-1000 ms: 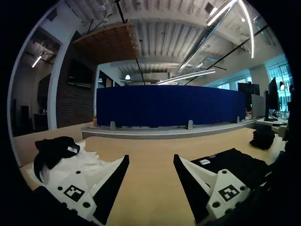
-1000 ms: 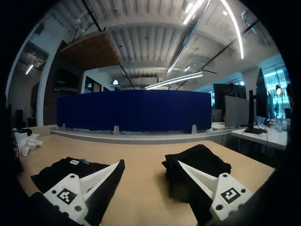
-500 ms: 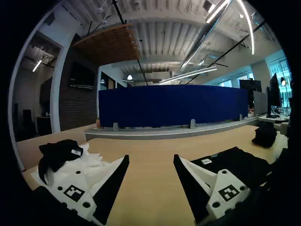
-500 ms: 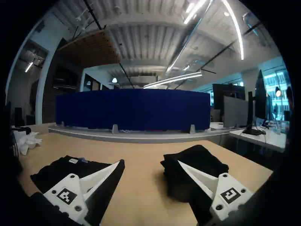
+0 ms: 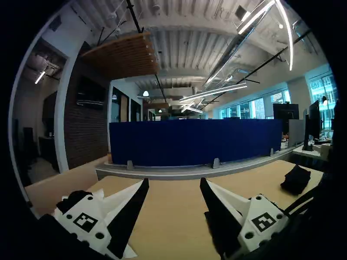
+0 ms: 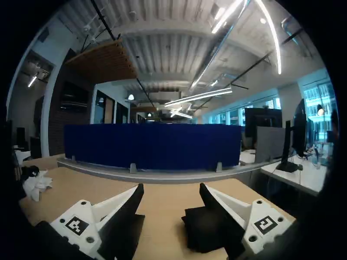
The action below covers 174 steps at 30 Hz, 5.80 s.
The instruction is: Fold towel
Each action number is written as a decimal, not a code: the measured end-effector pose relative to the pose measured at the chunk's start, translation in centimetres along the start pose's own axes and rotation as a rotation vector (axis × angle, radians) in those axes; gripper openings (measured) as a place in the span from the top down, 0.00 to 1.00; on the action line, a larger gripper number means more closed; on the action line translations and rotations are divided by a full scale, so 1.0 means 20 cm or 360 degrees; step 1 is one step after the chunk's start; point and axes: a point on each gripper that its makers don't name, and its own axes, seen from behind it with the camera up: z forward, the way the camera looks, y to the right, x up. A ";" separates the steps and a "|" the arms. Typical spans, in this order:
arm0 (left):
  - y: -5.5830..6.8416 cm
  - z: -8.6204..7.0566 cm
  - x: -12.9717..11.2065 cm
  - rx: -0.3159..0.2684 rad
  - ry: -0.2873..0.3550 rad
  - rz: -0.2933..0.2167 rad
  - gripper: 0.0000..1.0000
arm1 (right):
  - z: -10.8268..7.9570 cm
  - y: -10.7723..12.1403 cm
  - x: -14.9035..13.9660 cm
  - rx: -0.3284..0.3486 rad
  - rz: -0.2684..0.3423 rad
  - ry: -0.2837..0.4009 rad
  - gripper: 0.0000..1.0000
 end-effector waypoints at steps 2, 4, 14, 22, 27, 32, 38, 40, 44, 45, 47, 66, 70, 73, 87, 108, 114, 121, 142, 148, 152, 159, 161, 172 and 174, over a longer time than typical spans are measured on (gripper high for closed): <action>-0.02 0.00 0.09 0.0007 0.0007 0.0005 0.13 | -0.01 0.00 0.10 -0.0004 -0.0004 0.0012 0.00; -0.03 0.00 0.16 0.0015 0.0020 0.0008 0.13 | -0.01 0.01 0.17 -0.0010 -0.0007 0.0027 0.00; 0.01 0.03 0.29 -0.0021 -0.0024 0.0010 0.13 | 0.01 0.03 0.33 -0.0002 -0.0007 0.0010 0.00; 0.11 0.05 0.30 -0.0174 -0.0145 0.0014 0.13 | 0.00 -0.09 0.34 0.0185 -0.0077 -0.0095 0.00; 0.20 0.05 0.27 -0.0330 -0.0255 0.0041 0.13 | -0.03 -0.23 0.32 0.0375 -0.0161 -0.0196 0.00; 0.31 0.02 0.29 -0.0503 -0.0318 0.0039 0.13 | -0.07 -0.36 0.28 0.0589 -0.0218 -0.0312 0.00; 0.37 -0.01 0.25 -0.0626 -0.0394 0.0043 0.13 | -0.09 -0.42 0.26 0.0709 -0.0239 -0.0401 0.00; 0.37 -0.01 0.23 -0.0631 -0.0409 0.0059 0.13 | -0.09 -0.43 0.24 0.0729 -0.0246 -0.0418 0.00; 0.39 -0.02 0.17 -0.0653 -0.0446 0.0076 0.13 | -0.09 -0.45 0.20 0.0755 -0.0265 -0.0454 0.00; 0.39 -0.02 0.15 -0.0661 -0.0460 0.0077 0.13 | -0.10 -0.45 0.18 0.0759 -0.0269 -0.0467 0.00; 0.41 -0.03 0.10 -0.0677 -0.0493 0.0081 0.13 | -0.10 -0.46 0.14 0.0767 -0.0279 -0.0499 0.00; 0.51 -0.18 -0.49 -0.0815 -0.0810 0.0163 0.13 | -0.23 -0.51 -0.42 0.0878 -0.0350 -0.0810 0.00; 0.54 -0.21 -0.60 -0.0840 -0.0865 0.0179 0.13 | -0.26 -0.51 -0.54 0.0887 -0.0368 -0.0862 0.00; 0.56 -0.23 -0.67 -0.0861 -0.0907 0.0187 0.13 | -0.28 -0.51 -0.61 0.0891 -0.0364 -0.0904 0.00; 0.61 -0.31 -0.98 -0.0947 -0.1087 0.0237 0.13 | -0.37 -0.52 -0.94 0.0933 -0.0392 -0.1061 0.00; 0.65 -0.42 -1.34 -0.1020 -0.1345 0.0378 0.13 | -0.54 -0.51 -1.28 0.0979 -0.0413 -0.1286 0.02; 0.67 -0.41 -1.35 -0.1018 -0.1347 0.0408 0.14 | -0.56 -0.49 -1.32 0.0972 -0.0415 -0.1336 0.09; 0.65 -0.41 -1.35 -0.0983 -0.1367 0.0402 0.25 | -0.59 -0.51 -1.36 0.0989 -0.0401 -0.1384 0.25; 0.70 -0.44 -1.35 -0.0989 -0.1393 0.0464 0.69 | -0.59 -0.52 -1.37 0.0997 -0.0431 -0.1386 0.64; 0.70 -0.44 -1.36 -0.0973 -0.1402 0.0452 0.75 | -0.59 -0.52 -1.37 0.0998 -0.0433 -0.1392 0.76; 0.70 -0.44 -1.36 -0.0962 -0.1408 0.0447 0.81 | -0.59 -0.52 -1.37 0.0995 -0.0431 -0.1387 0.82; 0.70 -0.44 -1.33 -0.0947 -0.1413 0.0424 0.91 | -0.59 -0.51 -1.37 0.0985 -0.0434 -0.1387 0.85; 0.70 -0.44 -1.32 -0.0951 -0.1413 0.0428 0.92 | -0.59 -0.50 -1.36 0.0980 -0.0437 -0.1385 0.85; 0.72 -0.43 -1.26 -0.0942 -0.1395 0.0378 0.92 | -0.56 -0.48 -1.26 0.0961 -0.0397 -0.1339 0.86; 0.72 -0.42 -1.23 -0.0932 -0.1384 0.0360 0.92 | -0.56 -0.48 -1.23 0.0960 -0.0399 -0.1326 0.86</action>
